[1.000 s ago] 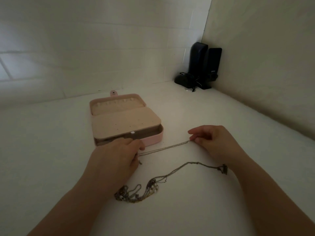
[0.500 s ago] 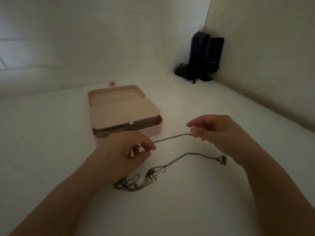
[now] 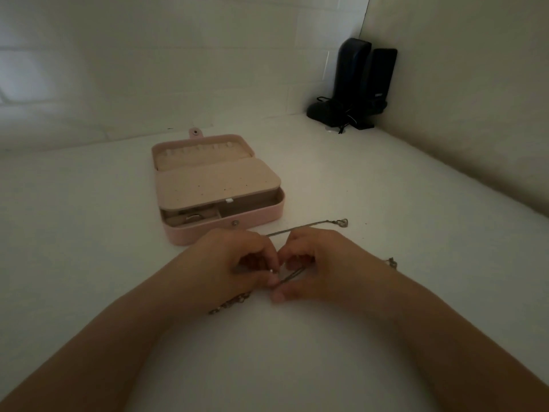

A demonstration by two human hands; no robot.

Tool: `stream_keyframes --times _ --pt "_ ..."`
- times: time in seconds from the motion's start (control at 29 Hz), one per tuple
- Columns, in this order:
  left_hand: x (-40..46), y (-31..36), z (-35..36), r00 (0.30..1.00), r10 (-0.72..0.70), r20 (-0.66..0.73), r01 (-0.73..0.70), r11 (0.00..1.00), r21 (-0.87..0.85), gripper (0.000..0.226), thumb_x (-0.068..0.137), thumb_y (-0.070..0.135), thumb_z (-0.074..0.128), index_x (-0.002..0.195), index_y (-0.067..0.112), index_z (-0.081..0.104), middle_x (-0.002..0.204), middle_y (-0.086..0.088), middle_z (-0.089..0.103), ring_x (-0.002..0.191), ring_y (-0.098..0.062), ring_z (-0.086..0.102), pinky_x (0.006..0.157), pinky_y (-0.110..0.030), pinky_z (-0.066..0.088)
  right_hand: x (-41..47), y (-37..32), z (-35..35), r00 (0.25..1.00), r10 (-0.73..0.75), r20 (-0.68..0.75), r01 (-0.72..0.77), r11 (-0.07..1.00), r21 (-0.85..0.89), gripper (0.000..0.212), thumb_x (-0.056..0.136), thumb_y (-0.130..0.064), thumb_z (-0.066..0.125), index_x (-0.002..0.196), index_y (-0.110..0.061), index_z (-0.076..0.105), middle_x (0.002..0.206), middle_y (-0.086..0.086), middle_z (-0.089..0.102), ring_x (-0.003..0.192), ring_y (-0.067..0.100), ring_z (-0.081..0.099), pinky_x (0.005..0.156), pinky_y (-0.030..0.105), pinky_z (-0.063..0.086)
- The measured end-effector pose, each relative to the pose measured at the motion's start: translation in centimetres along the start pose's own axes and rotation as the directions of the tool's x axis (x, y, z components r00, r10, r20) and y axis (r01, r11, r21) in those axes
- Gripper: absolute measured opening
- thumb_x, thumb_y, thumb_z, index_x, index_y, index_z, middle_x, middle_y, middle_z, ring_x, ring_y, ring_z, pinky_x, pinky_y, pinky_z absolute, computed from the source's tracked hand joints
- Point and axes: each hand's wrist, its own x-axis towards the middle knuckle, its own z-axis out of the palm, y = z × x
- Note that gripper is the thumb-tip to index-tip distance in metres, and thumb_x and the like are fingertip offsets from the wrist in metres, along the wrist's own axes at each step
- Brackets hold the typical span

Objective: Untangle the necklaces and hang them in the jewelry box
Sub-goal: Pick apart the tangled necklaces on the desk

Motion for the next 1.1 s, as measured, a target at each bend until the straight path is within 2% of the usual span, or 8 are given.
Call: stream_keyframes --times 0.1,0.24,0.38,0.59,0.69,0.79,0.97,1.1 --pt "0.1 0.4 -0.1 0.995 -0.057 -0.078 0.048 0.992 -0.115 0.007 0.077 0.024 0.069 0.078 0.03 0.065 0.081 0.016 0.068 0.078 -0.001 0.063 0.069 -0.013 0.048 0.2 0.1 0.2 0.999 0.003 -0.051 0.0 0.997 0.074 0.005 0.076 -0.03 0.072 0.075 -0.025 0.07 0.074 -0.005 0.058 0.068 0.009 0.054 0.059 0.018 0.038" --pt "0.0 0.4 -0.4 0.987 -0.137 -0.09 0.108 0.956 -0.273 0.015 0.08 0.019 0.065 0.084 0.034 0.063 0.078 0.013 0.069 0.067 0.002 0.063 0.063 -0.009 0.047 -0.1 0.4 -0.8 0.998 0.042 -0.043 -0.031 0.975 0.221 0.014 0.079 -0.026 0.07 0.071 -0.037 0.067 0.073 -0.012 0.062 0.064 0.001 0.054 0.06 0.014 0.041" --pt "0.0 0.8 -0.3 0.991 -0.119 -0.058 0.085 0.908 -0.41 0.02 0.081 0.013 0.063 0.09 0.031 0.063 0.083 0.007 0.071 0.076 -0.008 0.069 0.075 -0.021 0.055 -0.3 0.4 -0.8 0.998 0.042 -0.043 -0.032 0.978 0.205 0.018 0.068 -0.038 0.077 0.077 -0.045 0.063 0.078 -0.014 0.061 0.067 0.001 0.053 0.06 0.012 0.041" --pt "-0.1 1.0 -0.7 0.992 -0.082 -0.093 0.02 0.844 -0.536 0.026 0.076 0.0 0.066 0.087 0.024 0.066 0.085 0.001 0.073 0.078 -0.015 0.071 0.07 -0.021 0.055 0.0 -0.2 0.2 0.996 0.067 -0.06 -0.042 0.936 0.349 0.006 0.079 -0.031 0.068 0.08 -0.026 0.071 0.068 -0.01 0.061 0.058 -0.001 0.049 0.059 0.021 0.04" --pt "-0.1 1.4 -0.6 0.983 -0.083 -0.162 -0.005 0.878 -0.478 0.023 0.066 0.015 0.073 0.083 0.029 0.066 0.082 0.004 0.071 0.07 -0.01 0.068 0.064 -0.021 0.056 0.0 -0.3 -0.3 0.998 0.066 0.012 -0.065 0.916 0.396 0.005 0.078 -0.025 0.071 0.079 -0.03 0.071 0.069 -0.011 0.068 0.062 0.001 0.058 0.063 0.026 0.047" --pt "-0.1 1.2 -0.4 0.973 -0.046 -0.227 -0.037 0.936 -0.35 0.032 0.061 0.027 0.082 0.086 0.034 0.063 0.081 0.01 0.067 0.067 -0.006 0.064 0.062 -0.019 0.054 -0.4 -0.3 -0.7 0.994 0.054 0.095 -0.096 0.85 0.519 0.015 0.074 -0.029 0.074 0.089 -0.027 0.073 0.087 0.003 0.074 0.087 0.023 0.069 0.088 0.046 0.051" --pt "0.1 0.9 0.2 0.965 0.085 -0.249 -0.115 0.987 -0.108 0.026 0.064 0.035 0.064 0.088 0.035 0.055 0.09 0.012 0.056 0.068 -0.006 0.058 0.056 -0.012 0.047 -0.3 -0.6 -0.5 0.992 0.11 0.065 -0.126 0.775 0.619 0.02 0.068 -0.032 0.073 0.084 -0.02 0.074 0.073 0.003 0.073 0.066 0.009 0.065 0.058 0.021 0.043" --pt "0.3 0.7 0.0 0.978 -0.044 -0.202 -0.012 0.964 -0.264 0.035 0.068 0.03 0.075 0.092 0.04 0.051 0.093 0.017 0.059 0.076 -0.006 0.062 0.065 -0.015 0.052 -0.3 -0.4 -0.8 0.995 0.1 -0.027 -0.053 0.716 0.697 0.017 0.071 -0.023 0.065 0.084 -0.014 0.072 0.071 -0.001 0.072 0.065 0.009 0.066 0.057 0.017 0.047"
